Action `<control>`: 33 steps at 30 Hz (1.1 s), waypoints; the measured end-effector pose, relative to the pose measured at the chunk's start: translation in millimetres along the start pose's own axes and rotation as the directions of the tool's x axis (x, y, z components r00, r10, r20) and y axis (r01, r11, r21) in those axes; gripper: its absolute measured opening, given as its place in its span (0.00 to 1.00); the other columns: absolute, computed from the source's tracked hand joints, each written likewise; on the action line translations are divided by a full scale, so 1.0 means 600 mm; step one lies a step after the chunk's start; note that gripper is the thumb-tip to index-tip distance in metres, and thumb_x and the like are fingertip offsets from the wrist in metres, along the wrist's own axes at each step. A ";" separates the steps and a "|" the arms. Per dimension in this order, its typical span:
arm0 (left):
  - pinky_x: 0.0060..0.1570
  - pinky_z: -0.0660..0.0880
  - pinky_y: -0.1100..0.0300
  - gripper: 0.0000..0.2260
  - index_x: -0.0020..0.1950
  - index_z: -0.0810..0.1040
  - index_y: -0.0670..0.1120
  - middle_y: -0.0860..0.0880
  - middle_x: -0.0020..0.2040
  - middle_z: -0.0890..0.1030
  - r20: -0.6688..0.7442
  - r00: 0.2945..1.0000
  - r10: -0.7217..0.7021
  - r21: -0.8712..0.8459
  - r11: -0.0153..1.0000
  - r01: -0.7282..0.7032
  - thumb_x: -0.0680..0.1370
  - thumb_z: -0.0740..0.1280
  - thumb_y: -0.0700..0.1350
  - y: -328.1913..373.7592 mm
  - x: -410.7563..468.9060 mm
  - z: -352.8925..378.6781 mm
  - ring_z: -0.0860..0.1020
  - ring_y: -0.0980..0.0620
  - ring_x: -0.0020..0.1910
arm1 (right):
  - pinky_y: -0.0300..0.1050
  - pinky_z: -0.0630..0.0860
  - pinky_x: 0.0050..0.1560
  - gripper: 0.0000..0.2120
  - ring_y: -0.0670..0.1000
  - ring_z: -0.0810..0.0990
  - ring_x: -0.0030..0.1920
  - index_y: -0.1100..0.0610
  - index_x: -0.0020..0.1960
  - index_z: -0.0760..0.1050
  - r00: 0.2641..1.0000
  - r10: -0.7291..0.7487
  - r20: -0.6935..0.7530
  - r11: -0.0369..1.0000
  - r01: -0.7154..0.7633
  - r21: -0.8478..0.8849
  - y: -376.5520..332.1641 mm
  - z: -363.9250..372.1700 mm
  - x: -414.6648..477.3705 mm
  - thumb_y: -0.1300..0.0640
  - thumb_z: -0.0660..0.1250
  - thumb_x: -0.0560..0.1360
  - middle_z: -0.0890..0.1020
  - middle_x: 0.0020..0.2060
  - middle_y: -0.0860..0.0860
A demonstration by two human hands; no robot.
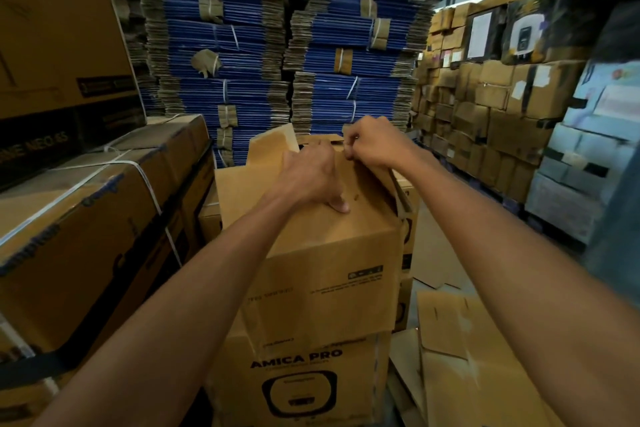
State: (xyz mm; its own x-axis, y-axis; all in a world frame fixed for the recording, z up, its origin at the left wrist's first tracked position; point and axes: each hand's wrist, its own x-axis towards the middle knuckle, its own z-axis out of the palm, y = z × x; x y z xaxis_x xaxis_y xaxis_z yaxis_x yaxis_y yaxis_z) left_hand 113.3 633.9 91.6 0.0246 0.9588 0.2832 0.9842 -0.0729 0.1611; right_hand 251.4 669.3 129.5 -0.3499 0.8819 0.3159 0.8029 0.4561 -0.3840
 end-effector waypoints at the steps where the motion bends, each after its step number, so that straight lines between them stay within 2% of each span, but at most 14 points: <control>1: 0.67 0.65 0.46 0.44 0.71 0.68 0.44 0.48 0.67 0.74 -0.048 0.999 0.023 0.018 1.000 -0.022 0.62 0.83 0.58 0.000 -0.016 -0.004 0.72 0.46 0.66 | 0.48 0.80 0.46 0.13 0.53 0.82 0.47 0.55 0.39 0.81 0.998 0.034 0.047 0.994 -0.038 0.099 0.003 -0.008 0.001 0.67 0.65 0.76 0.84 0.41 0.53; 5: 0.65 0.65 0.49 0.45 0.72 0.67 0.45 0.47 0.67 0.76 -0.163 0.982 0.090 0.021 0.996 -0.087 0.62 0.83 0.59 0.001 -0.062 -0.012 0.73 0.46 0.66 | 0.44 0.72 0.38 0.11 0.53 0.79 0.40 0.58 0.42 0.81 0.967 0.101 0.233 0.939 -0.170 0.300 0.014 -0.041 0.006 0.70 0.66 0.76 0.81 0.37 0.53; 8: 0.60 0.64 0.52 0.35 0.65 0.70 0.46 0.48 0.61 0.78 -0.349 0.906 0.241 0.108 0.970 -0.217 0.65 0.82 0.55 0.027 -0.091 -0.017 0.76 0.47 0.60 | 0.48 0.77 0.37 0.10 0.54 0.80 0.39 0.59 0.53 0.82 0.941 0.155 0.301 0.925 -0.246 0.291 0.026 -0.050 0.013 0.64 0.62 0.81 0.82 0.38 0.54; 11: 0.56 0.67 0.50 0.24 0.61 0.71 0.47 0.47 0.54 0.81 -0.473 0.804 0.360 0.284 0.926 -0.248 0.70 0.77 0.48 0.060 -0.121 -0.016 0.79 0.47 0.53 | 0.51 0.78 0.54 0.16 0.56 0.81 0.53 0.62 0.63 0.76 0.850 0.235 0.472 0.947 -0.310 0.085 0.037 -0.026 0.000 0.52 0.59 0.85 0.82 0.52 0.55; 13: 0.54 0.70 0.50 0.25 0.66 0.69 0.47 0.48 0.54 0.81 -0.429 0.840 0.332 0.299 0.930 -0.214 0.73 0.75 0.50 0.065 -0.141 -0.017 0.79 0.47 0.51 | 0.51 0.72 0.64 0.17 0.59 0.77 0.62 0.62 0.69 0.71 0.832 0.276 0.482 0.932 -0.354 0.079 0.061 -0.004 -0.001 0.53 0.57 0.86 0.75 0.66 0.56; 14: 0.51 0.71 0.52 0.25 0.68 0.68 0.47 0.49 0.53 0.81 -0.398 0.863 0.311 0.295 0.934 -0.201 0.75 0.74 0.51 0.062 -0.150 -0.020 0.78 0.49 0.48 | 0.50 0.71 0.67 0.14 0.58 0.78 0.58 0.63 0.66 0.72 0.841 0.282 0.461 0.932 -0.355 0.078 0.080 0.008 -0.001 0.56 0.57 0.86 0.75 0.66 0.56; 16: 0.43 0.69 0.57 0.20 0.69 0.68 0.48 0.52 0.48 0.79 -0.310 0.895 0.320 0.284 0.930 -0.234 0.81 0.68 0.53 0.053 -0.171 -0.030 0.74 0.54 0.41 | 0.43 0.73 0.61 0.09 0.54 0.78 0.49 0.64 0.58 0.75 0.858 0.252 0.448 0.956 -0.291 0.020 0.111 0.029 -0.003 0.61 0.59 0.85 0.80 0.59 0.57; 17: 0.40 0.69 0.59 0.17 0.67 0.70 0.49 0.54 0.45 0.76 -0.249 0.908 0.335 0.267 0.926 -0.268 0.83 0.64 0.56 0.050 -0.183 -0.038 0.73 0.55 0.38 | 0.40 0.76 0.54 0.08 0.53 0.79 0.53 0.61 0.58 0.77 0.862 0.202 0.465 0.974 -0.226 -0.005 0.121 0.043 -0.004 0.60 0.61 0.84 0.81 0.57 0.55; 20: 0.39 0.73 0.58 0.24 0.62 0.76 0.51 0.53 0.42 0.78 0.034 0.933 0.358 0.097 0.928 -0.360 0.82 0.52 0.66 0.038 -0.215 -0.054 0.74 0.57 0.36 | 0.44 0.76 0.59 0.13 0.48 0.77 0.63 0.46 0.61 0.79 0.767 -0.013 0.642 1.000 0.019 -0.003 0.082 0.052 -0.030 0.44 0.69 0.79 0.80 0.59 0.43; 23: 0.50 0.75 0.51 0.31 0.71 0.73 0.50 0.49 0.57 0.82 0.341 0.867 0.363 -0.047 0.928 -0.370 0.80 0.49 0.70 0.005 -0.222 -0.048 0.79 0.53 0.46 | 0.47 0.68 0.69 0.37 0.47 0.69 0.70 0.43 0.71 0.72 0.724 -0.056 0.687 0.995 0.097 -0.021 0.052 0.049 -0.057 0.30 0.69 0.67 0.71 0.71 0.42; 25: 0.60 0.72 0.46 0.26 0.70 0.75 0.56 0.50 0.64 0.80 0.332 0.866 0.375 0.036 0.912 -0.409 0.82 0.50 0.67 -0.029 -0.204 -0.023 0.78 0.49 0.58 | 0.52 0.65 0.73 0.45 0.50 0.65 0.75 0.40 0.76 0.65 0.744 -0.022 0.668 0.986 0.127 -0.110 0.052 0.063 -0.078 0.25 0.70 0.63 0.65 0.77 0.44; 28: 0.69 0.66 0.44 0.20 0.69 0.74 0.53 0.52 0.67 0.77 0.221 0.903 0.368 0.041 0.922 -0.386 0.85 0.52 0.60 -0.080 -0.168 0.022 0.72 0.50 0.69 | 0.62 0.55 0.77 0.49 0.55 0.57 0.79 0.36 0.78 0.57 0.810 0.034 0.585 0.952 0.152 -0.265 0.052 0.108 -0.113 0.27 0.74 0.63 0.61 0.79 0.45; 31: 0.76 0.52 0.39 0.24 0.74 0.70 0.53 0.52 0.73 0.72 0.318 0.881 0.352 0.036 0.923 -0.382 0.85 0.49 0.62 -0.102 -0.141 0.048 0.60 0.52 0.78 | 0.68 0.45 0.76 0.47 0.55 0.49 0.81 0.36 0.78 0.56 0.897 -0.016 0.442 0.917 0.190 -0.351 0.044 0.142 -0.139 0.32 0.75 0.65 0.57 0.80 0.43; 33: 0.76 0.50 0.39 0.26 0.73 0.72 0.53 0.51 0.71 0.73 0.339 0.871 0.355 0.139 0.897 -0.420 0.84 0.48 0.64 -0.098 -0.130 0.051 0.62 0.51 0.76 | 0.68 0.45 0.76 0.45 0.54 0.50 0.81 0.34 0.77 0.58 0.924 -0.044 0.379 0.920 0.185 -0.345 0.048 0.151 -0.142 0.32 0.74 0.66 0.58 0.80 0.43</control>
State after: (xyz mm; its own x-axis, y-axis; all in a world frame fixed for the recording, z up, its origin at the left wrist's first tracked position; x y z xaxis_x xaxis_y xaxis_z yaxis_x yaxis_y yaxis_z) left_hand 59.1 571.6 31.2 0.4303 0.9025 -0.0169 0.8968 -0.4296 -0.1058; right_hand 260.7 617.9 13.1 -0.5413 0.8406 -0.0201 0.8407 0.5415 0.0043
